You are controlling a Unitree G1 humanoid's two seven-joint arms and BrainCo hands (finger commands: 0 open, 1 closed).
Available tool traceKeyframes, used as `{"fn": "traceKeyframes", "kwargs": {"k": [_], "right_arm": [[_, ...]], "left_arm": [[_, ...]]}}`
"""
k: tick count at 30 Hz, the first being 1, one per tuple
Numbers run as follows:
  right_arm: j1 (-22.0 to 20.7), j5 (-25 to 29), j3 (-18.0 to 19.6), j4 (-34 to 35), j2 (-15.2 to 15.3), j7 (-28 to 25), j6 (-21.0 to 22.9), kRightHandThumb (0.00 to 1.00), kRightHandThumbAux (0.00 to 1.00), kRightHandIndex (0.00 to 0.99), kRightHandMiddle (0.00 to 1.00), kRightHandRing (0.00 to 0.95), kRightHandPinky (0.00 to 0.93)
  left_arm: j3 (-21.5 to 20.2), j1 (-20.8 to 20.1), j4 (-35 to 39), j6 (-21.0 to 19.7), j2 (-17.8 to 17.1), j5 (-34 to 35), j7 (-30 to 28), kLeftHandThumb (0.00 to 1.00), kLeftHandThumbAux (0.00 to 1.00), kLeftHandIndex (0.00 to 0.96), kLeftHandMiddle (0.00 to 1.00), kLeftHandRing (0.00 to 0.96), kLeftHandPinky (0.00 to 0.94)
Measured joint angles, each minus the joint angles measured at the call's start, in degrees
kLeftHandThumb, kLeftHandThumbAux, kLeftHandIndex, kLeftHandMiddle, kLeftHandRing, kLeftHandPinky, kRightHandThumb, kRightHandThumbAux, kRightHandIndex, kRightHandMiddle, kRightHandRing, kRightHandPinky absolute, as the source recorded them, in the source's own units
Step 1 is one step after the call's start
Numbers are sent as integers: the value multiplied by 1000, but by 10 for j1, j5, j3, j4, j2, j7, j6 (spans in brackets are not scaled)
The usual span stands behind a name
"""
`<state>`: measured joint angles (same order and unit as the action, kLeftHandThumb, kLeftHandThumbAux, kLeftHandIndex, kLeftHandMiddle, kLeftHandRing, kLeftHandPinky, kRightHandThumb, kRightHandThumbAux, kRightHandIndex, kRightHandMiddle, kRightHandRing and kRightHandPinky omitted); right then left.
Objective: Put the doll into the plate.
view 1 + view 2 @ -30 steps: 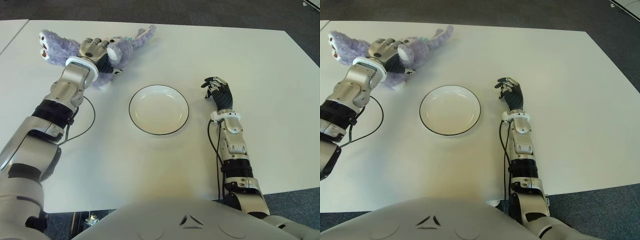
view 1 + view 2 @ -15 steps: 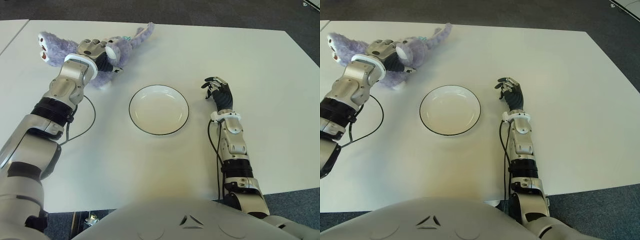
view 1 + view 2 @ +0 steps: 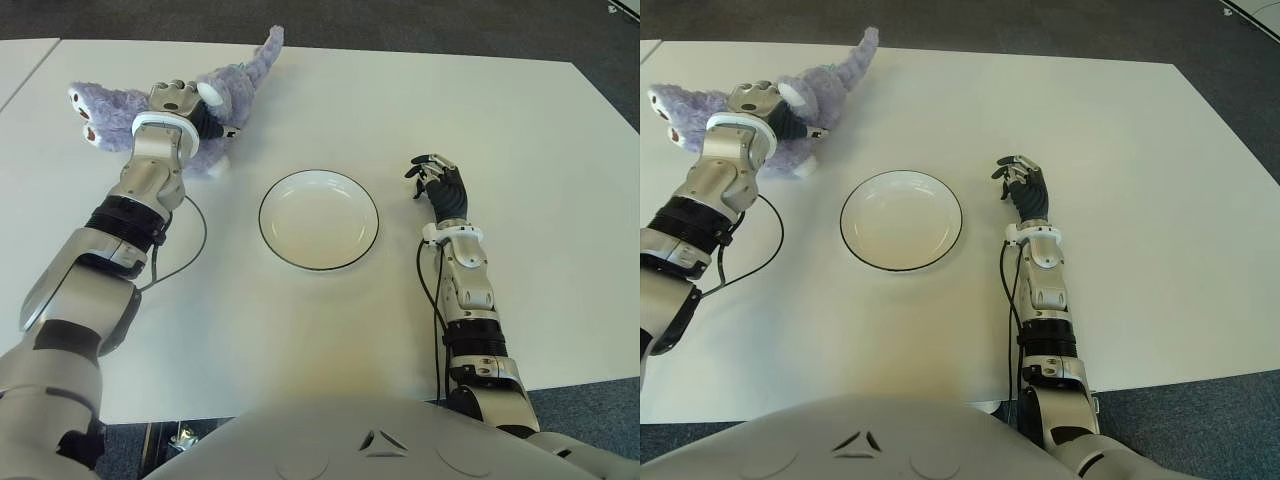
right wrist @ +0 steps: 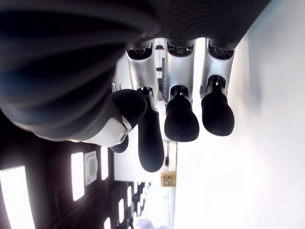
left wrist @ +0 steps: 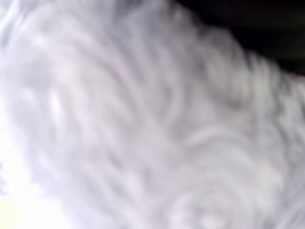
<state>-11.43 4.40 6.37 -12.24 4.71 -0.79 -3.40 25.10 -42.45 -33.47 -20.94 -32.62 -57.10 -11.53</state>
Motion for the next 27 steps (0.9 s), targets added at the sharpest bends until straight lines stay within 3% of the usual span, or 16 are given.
{"fn": "traceKeyframes", "kwargs": {"k": [6, 14, 21, 27], "right_arm": [[4, 1, 1, 10, -1, 1, 8, 848, 675, 422, 579, 767, 741], [10, 1, 1, 25, -2, 4, 18, 849, 674, 426, 584, 769, 745], [16, 0, 0, 38, -2, 7, 22, 848, 674, 422, 575, 773, 744], [19, -2, -1, 46, -1, 11, 27, 848, 674, 424, 582, 775, 745]], "left_arm": [[-3, 2, -9, -35, 20, 2, 37, 129, 225, 0, 4, 115, 239], [-8, 9, -16, -51, 36, 9, 97, 161, 242, 0, 195, 317, 444], [-13, 10, -41, -46, 46, 17, 158, 233, 262, 0, 278, 368, 543], [-17, 8, -88, -25, 63, 33, 237, 364, 288, 0, 290, 386, 609]]}}
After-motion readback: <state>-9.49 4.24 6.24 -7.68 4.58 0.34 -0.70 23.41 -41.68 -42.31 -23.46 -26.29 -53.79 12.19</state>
